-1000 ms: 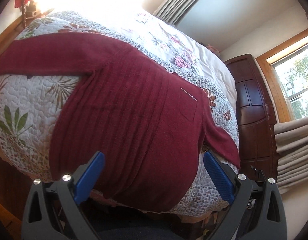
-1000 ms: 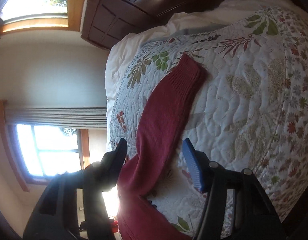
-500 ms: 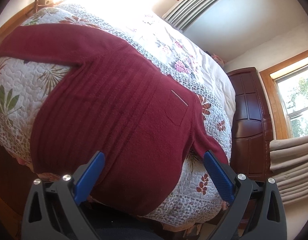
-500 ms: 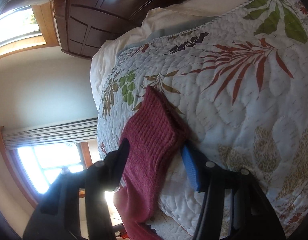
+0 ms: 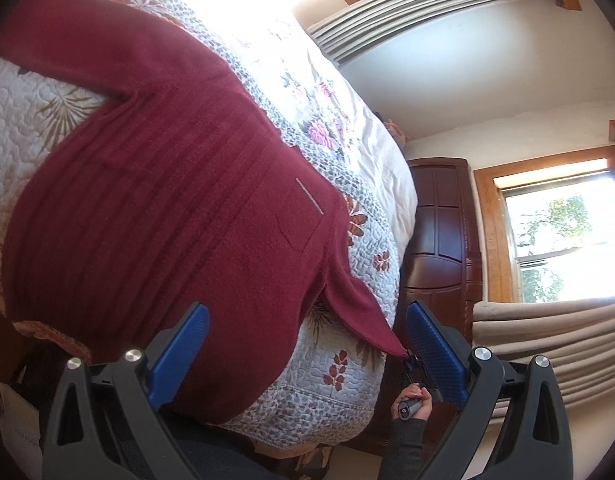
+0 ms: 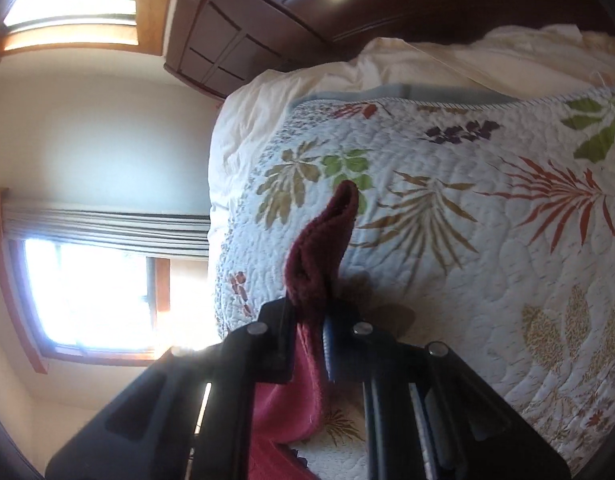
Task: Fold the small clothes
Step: 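Lift the cuff with the right gripper and fold the sleeve across the sweater body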
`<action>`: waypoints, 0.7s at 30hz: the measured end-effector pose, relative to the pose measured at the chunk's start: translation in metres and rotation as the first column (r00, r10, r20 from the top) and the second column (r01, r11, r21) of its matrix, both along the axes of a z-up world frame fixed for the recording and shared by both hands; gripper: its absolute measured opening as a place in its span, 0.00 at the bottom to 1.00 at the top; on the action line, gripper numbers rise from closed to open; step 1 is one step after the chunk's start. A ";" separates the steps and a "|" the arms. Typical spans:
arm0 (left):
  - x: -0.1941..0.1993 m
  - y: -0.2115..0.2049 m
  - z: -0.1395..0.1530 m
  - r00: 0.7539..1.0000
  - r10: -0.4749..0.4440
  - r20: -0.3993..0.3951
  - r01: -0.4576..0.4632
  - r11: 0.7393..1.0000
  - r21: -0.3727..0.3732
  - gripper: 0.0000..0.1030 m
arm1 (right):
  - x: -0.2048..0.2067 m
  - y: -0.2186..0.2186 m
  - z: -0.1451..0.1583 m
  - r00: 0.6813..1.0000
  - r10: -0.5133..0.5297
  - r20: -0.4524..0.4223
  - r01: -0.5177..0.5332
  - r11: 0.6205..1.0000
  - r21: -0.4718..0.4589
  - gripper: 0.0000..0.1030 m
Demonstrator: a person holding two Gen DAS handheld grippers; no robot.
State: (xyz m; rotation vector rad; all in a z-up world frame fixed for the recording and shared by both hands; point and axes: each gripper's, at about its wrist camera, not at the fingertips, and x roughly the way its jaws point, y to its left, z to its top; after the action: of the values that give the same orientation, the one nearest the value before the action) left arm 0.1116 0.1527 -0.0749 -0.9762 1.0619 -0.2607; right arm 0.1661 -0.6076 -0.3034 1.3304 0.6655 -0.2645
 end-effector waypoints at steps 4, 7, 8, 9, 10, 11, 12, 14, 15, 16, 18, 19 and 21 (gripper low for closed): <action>0.008 0.012 0.001 0.999 -0.006 0.042 0.008 0.999 -0.034 0.96 | 0.017 0.019 0.044 0.999 0.037 0.025 -0.035 0.995 -0.092 0.10; 0.013 0.026 -0.001 0.997 0.011 0.077 -0.007 0.998 -0.057 0.96 | 0.030 0.041 0.078 0.996 0.082 0.029 -0.075 0.981 -0.177 0.10; 0.014 0.031 0.000 0.996 0.019 0.092 -0.014 0.999 -0.051 0.96 | 0.034 0.052 0.090 0.994 0.101 0.030 -0.093 0.973 -0.210 0.10; 0.015 0.035 0.002 0.994 0.021 0.110 -0.017 0.999 -0.041 0.96 | 0.036 0.063 0.101 0.992 0.123 0.029 -0.113 0.964 -0.243 0.10; 0.015 0.039 0.003 0.992 0.021 0.126 -0.017 0.999 -0.028 0.96 | 0.041 0.074 0.112 0.989 0.145 0.027 -0.132 0.953 -0.274 0.10; 0.016 0.043 0.004 0.991 0.020 0.134 -0.018 1.000 -0.016 0.96 | 0.046 0.085 0.122 0.986 0.165 0.025 -0.150 0.941 -0.303 0.10; 0.017 0.046 0.005 0.990 0.017 0.138 -0.016 1.000 -0.007 0.96 | 0.051 0.097 0.133 0.982 0.188 0.020 -0.170 0.927 -0.335 0.10; 0.018 0.052 0.006 0.990 0.001 0.139 -0.004 1.000 0.023 0.96 | 0.061 0.123 0.153 0.972 0.233 0.018 -0.207 0.896 -0.394 0.10; 0.019 0.055 0.007 0.990 -0.009 0.140 0.003 0.999 0.045 0.96 | 0.065 0.135 0.162 0.967 0.256 0.015 -0.226 0.879 -0.420 0.10; 0.021 0.058 0.008 0.990 -0.021 0.141 0.012 0.998 0.064 0.96 | 0.070 0.149 0.171 0.960 0.278 0.009 -0.245 0.860 -0.448 0.10; 0.021 0.066 0.009 0.987 -0.031 0.155 0.020 0.997 0.071 0.96 | 0.081 0.176 0.187 0.947 0.320 -0.005 -0.280 0.821 -0.498 0.10; 0.020 0.070 0.010 0.986 -0.029 0.162 0.018 0.998 0.068 0.96 | 0.087 0.189 0.193 0.941 0.339 -0.009 -0.295 0.803 -0.519 0.10; 0.019 0.081 0.008 0.985 -0.023 0.171 0.015 0.999 0.052 0.96 | 0.098 0.217 0.204 0.926 0.377 -0.021 -0.324 0.764 -0.558 0.10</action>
State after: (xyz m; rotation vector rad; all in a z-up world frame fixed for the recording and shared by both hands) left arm 0.1304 0.2336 -0.0669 -0.8819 0.9167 -0.3261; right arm 0.2639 -0.3909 -0.0997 0.6336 0.6804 -0.0739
